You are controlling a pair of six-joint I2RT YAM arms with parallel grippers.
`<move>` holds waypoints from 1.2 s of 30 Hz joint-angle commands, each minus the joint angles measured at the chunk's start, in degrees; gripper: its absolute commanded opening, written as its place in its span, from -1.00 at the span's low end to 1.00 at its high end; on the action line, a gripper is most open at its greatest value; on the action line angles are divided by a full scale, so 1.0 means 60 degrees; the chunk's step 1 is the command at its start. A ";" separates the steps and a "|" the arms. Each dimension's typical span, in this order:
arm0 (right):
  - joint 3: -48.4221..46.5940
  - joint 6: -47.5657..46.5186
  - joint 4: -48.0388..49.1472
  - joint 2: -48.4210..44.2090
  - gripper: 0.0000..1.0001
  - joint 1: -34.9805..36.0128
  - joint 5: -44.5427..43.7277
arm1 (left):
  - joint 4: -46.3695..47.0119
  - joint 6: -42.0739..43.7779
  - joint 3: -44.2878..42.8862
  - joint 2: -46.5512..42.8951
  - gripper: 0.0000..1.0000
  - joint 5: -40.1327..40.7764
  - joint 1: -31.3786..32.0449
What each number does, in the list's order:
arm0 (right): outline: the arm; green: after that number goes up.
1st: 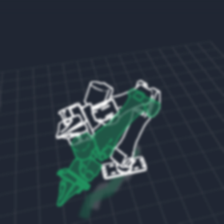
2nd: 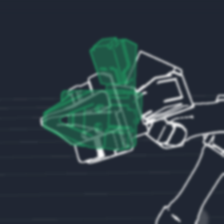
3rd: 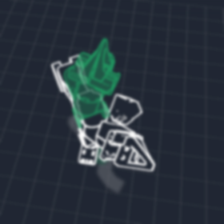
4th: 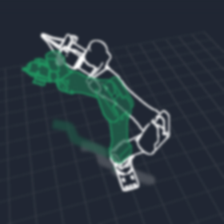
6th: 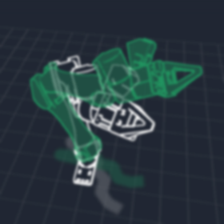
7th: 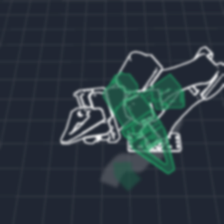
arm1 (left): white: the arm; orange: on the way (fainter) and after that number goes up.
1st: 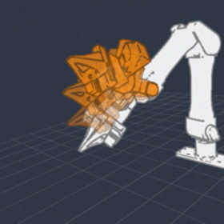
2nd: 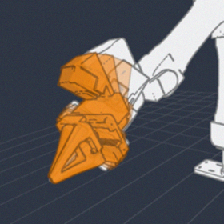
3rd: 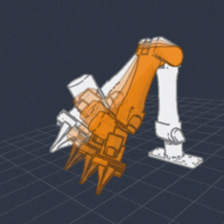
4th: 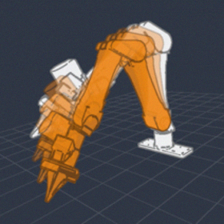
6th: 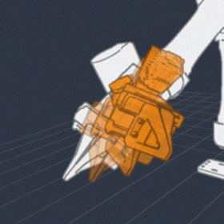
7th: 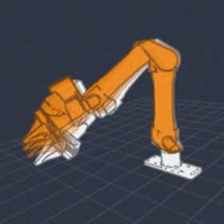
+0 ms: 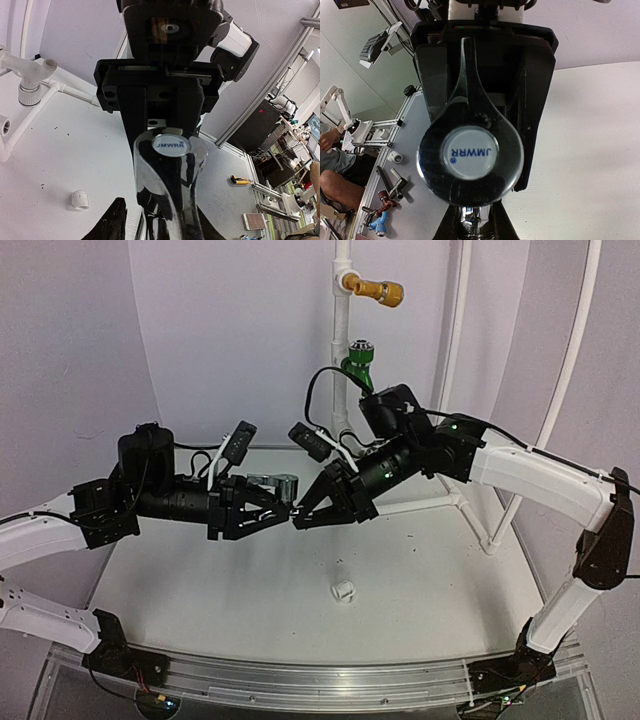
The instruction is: Install the water faucets
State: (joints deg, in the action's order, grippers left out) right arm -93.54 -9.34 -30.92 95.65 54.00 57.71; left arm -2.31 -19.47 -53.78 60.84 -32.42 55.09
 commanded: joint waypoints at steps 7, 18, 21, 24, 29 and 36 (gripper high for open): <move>-0.0416 0.0049 0.0330 0.0143 -1.00 -0.0017 0.0436 | 0.0803 -0.0036 -0.0190 0.0295 -0.31 -0.0199 0.0032; -0.0333 -0.0058 0.0319 0.0047 -1.00 -0.0021 0.0410 | 0.1036 -0.0156 -0.0085 0.0428 -0.66 -0.0263 0.0032; -0.0197 -0.0173 0.0315 -0.0180 -0.86 -0.0029 0.0110 | 0.1027 -0.0264 0.0083 0.0265 -0.89 -0.0126 0.0032; -0.0086 -0.0250 0.0292 -0.0411 -0.55 -0.0059 -0.0256 | 0.1005 -0.0369 0.0267 0.0033 -0.99 0.0093 0.0032; 0.0251 -0.0324 0.0249 -0.0838 0.48 -0.0347 -0.1145 | 0.0925 -0.0615 0.0518 -0.0317 -1.00 0.0681 0.0017; 0.1234 -0.1301 0.0158 -0.1499 0.76 -0.0496 -0.3576 | 0.1349 -0.1445 0.1262 -0.0859 -1.00 0.1906 -0.0010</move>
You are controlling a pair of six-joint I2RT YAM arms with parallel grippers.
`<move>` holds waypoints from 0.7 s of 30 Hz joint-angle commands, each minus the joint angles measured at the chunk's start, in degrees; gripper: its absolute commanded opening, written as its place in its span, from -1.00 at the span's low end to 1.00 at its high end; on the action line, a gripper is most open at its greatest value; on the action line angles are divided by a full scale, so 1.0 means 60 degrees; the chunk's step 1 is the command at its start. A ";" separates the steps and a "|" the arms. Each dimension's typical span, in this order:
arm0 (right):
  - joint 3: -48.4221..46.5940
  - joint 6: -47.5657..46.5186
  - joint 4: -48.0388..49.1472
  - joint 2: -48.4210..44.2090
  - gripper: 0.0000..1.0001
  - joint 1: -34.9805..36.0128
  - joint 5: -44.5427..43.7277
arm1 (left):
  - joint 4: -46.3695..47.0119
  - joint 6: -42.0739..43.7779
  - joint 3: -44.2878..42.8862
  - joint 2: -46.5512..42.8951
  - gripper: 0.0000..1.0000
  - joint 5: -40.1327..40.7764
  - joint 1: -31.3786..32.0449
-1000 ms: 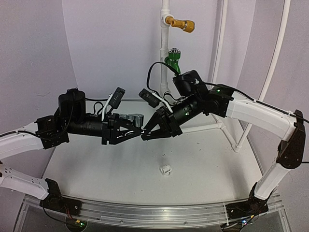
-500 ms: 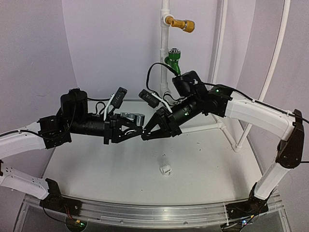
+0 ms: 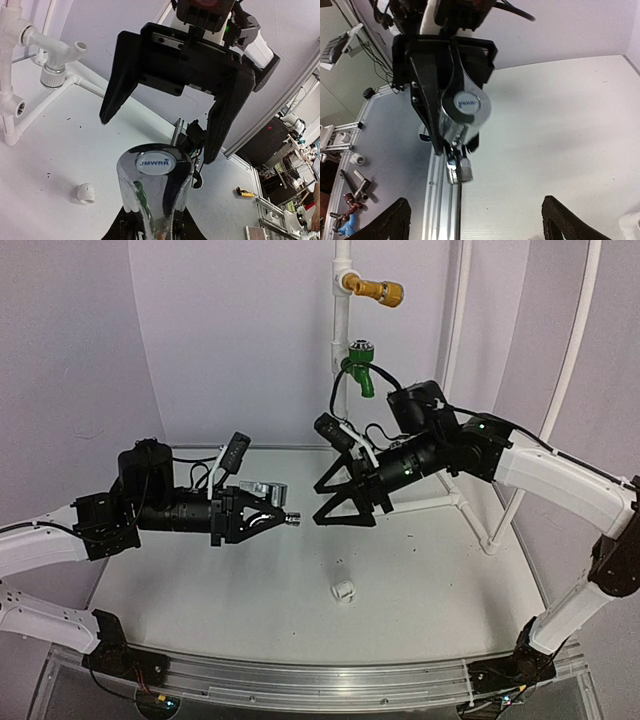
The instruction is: Install the water faucets
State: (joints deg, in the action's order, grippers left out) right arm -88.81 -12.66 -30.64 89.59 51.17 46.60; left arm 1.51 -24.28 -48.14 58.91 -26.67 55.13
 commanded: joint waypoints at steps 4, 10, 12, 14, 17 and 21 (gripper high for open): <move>0.1036 -0.1608 0.0052 -0.0770 0.80 -0.0018 -0.2803 | 0.0938 -0.1353 0.0837 -0.0881 -1.00 0.2171 -0.0054; 0.1516 -0.2589 -0.0177 -0.0818 0.88 -0.0019 -0.3052 | 0.0521 -0.2422 0.1140 -0.1246 -0.99 0.4242 -0.0055; 0.1677 -0.3124 -0.0493 -0.0760 0.93 -0.0021 -0.2886 | 0.0555 -0.2314 0.1332 -0.1398 -1.00 0.4611 -0.0056; 0.1870 -0.3441 -0.0587 -0.0670 0.96 -0.0029 -0.2929 | 0.0710 -0.2214 0.1605 -0.1578 -0.99 0.4917 -0.0050; 0.1848 -0.4006 -0.0977 -0.0292 0.96 -0.0011 -0.3260 | 0.0413 -0.2230 0.1627 -0.1783 -1.00 0.5290 -0.0057; 0.0820 -0.4304 -0.2358 0.0968 0.96 0.0253 -0.4400 | -0.0555 -0.2227 0.1157 -0.1626 -0.99 0.5562 -0.0059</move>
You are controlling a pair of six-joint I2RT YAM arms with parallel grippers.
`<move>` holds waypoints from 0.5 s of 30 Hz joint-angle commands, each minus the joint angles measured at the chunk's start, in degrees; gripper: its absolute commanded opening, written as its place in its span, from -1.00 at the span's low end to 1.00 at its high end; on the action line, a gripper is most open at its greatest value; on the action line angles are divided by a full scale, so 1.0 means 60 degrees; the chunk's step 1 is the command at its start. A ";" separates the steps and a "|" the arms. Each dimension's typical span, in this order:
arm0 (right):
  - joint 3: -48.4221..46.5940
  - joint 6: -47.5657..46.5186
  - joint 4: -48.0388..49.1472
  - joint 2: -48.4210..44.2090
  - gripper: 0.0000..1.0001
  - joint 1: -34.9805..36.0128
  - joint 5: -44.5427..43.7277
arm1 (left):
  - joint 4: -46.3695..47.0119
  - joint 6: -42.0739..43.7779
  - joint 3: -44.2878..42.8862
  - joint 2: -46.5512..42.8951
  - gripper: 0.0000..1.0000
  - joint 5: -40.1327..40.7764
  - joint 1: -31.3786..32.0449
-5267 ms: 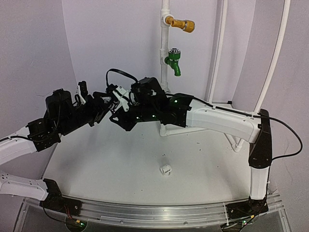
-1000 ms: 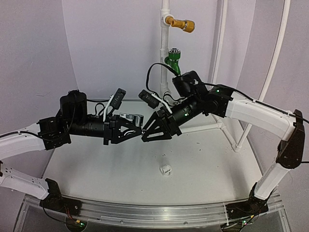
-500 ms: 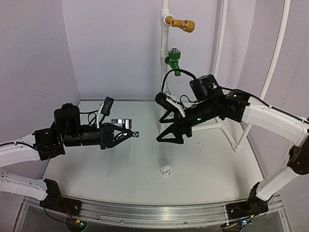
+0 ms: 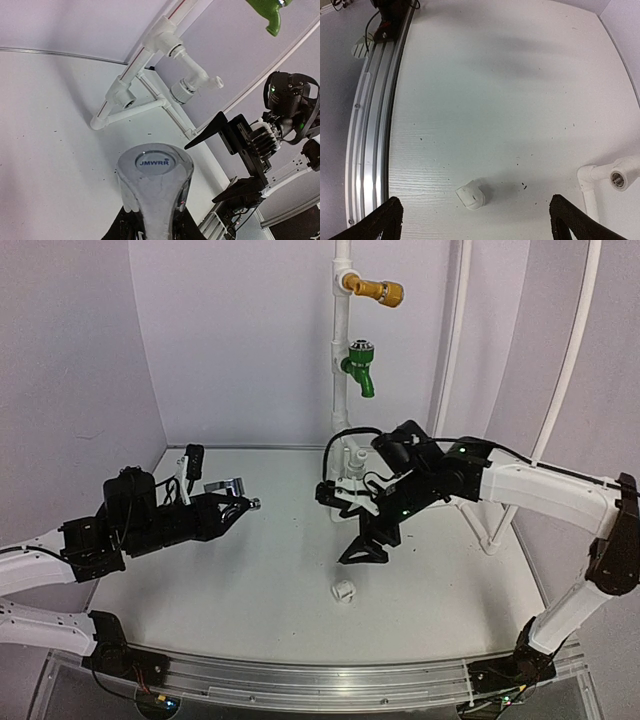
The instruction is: Install the water faucets
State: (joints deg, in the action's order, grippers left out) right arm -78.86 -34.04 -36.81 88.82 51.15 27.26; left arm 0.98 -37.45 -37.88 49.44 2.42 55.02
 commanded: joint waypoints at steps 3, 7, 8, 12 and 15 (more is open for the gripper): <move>-0.1090 -0.1306 -0.2100 0.1626 0.97 0.0872 -0.2223 | -0.0694 -0.0197 -0.0604 -0.0030 -1.00 0.0944 -0.0045; -0.1146 -0.1751 -0.2379 0.2163 0.97 0.1425 -0.3767 | -0.0930 -0.0399 -0.0620 -0.0070 -1.00 0.1225 -0.0058; -0.1217 -0.1805 -0.2417 0.2332 0.97 0.1439 -0.4032 | -0.0956 -0.0472 -0.0614 -0.0085 -1.00 0.1271 -0.0059; -0.1679 -0.2110 -0.2644 0.2953 0.93 0.1444 -0.4745 | -0.1014 -0.0654 -0.0630 -0.0084 -1.00 0.1336 -0.0074; -0.2080 -0.2380 -0.2875 0.3405 0.90 0.1461 -0.4982 | -0.1092 -0.0730 -0.0689 -0.0006 -1.00 0.1346 -0.0073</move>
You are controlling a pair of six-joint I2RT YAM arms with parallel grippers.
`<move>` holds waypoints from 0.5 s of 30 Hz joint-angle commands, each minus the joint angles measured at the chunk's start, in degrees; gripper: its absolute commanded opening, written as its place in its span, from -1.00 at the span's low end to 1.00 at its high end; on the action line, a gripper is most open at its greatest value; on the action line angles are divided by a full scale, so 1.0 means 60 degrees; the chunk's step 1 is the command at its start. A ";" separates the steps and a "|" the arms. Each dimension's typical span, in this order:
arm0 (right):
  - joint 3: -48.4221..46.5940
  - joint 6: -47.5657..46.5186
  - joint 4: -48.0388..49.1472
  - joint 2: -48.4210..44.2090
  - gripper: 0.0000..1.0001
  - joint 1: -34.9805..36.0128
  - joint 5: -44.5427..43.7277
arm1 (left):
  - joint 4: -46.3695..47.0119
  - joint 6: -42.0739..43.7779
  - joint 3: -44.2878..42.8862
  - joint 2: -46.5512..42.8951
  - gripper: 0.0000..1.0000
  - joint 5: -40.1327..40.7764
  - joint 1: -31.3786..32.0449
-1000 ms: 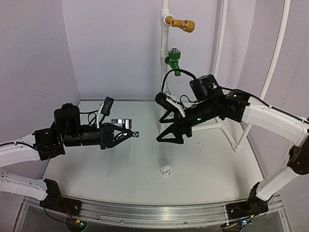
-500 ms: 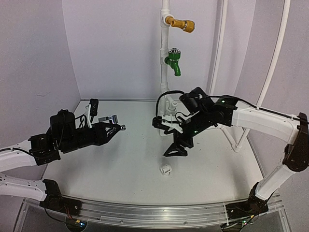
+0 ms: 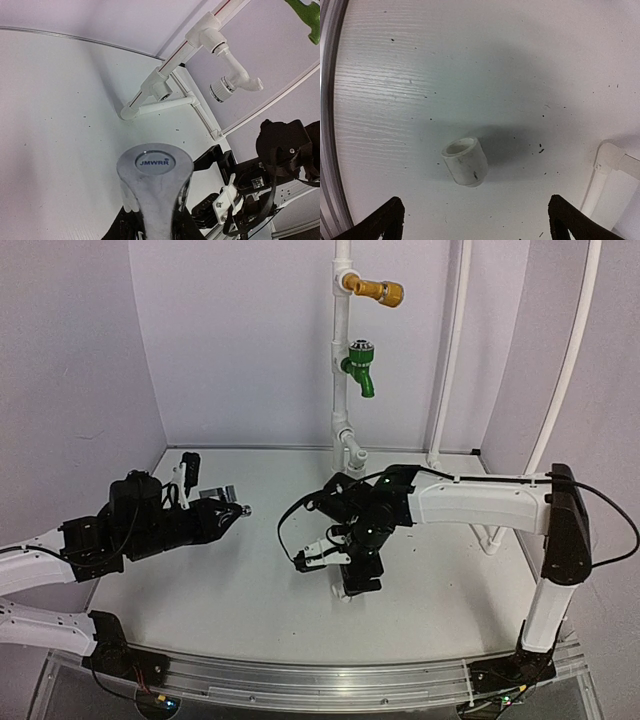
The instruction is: Install the water faucets
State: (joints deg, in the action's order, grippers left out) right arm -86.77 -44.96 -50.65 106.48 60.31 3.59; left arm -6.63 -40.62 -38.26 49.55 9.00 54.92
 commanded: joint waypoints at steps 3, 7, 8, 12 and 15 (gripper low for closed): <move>-0.1109 -0.0825 -0.1050 0.1015 0.81 -0.0034 -0.1243 | 0.0030 -0.0254 -0.0722 0.0004 -1.00 0.0405 -0.0059; -0.1325 -0.1070 -0.1534 0.1502 0.72 0.0052 -0.1198 | 0.0008 -0.0282 -0.0742 -0.0049 -1.00 0.0561 -0.0060; -0.1383 -0.1086 -0.1636 0.1598 0.70 0.0068 -0.1140 | 0.0018 -0.0277 -0.0739 -0.0052 -1.00 0.0591 -0.0067; -0.1531 -0.1076 -0.1739 0.1914 0.65 0.0149 -0.0954 | 0.0042 -0.0262 -0.0691 -0.0090 -1.00 0.0658 -0.0071; -0.1509 -0.1016 -0.1692 0.2145 0.57 0.0204 -0.0914 | 0.0041 -0.0251 -0.0665 -0.0105 -1.00 0.0700 -0.0072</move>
State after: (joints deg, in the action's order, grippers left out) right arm -93.60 -50.55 -58.56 117.69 60.78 -2.08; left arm -7.99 -42.06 -39.66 49.67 11.57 54.70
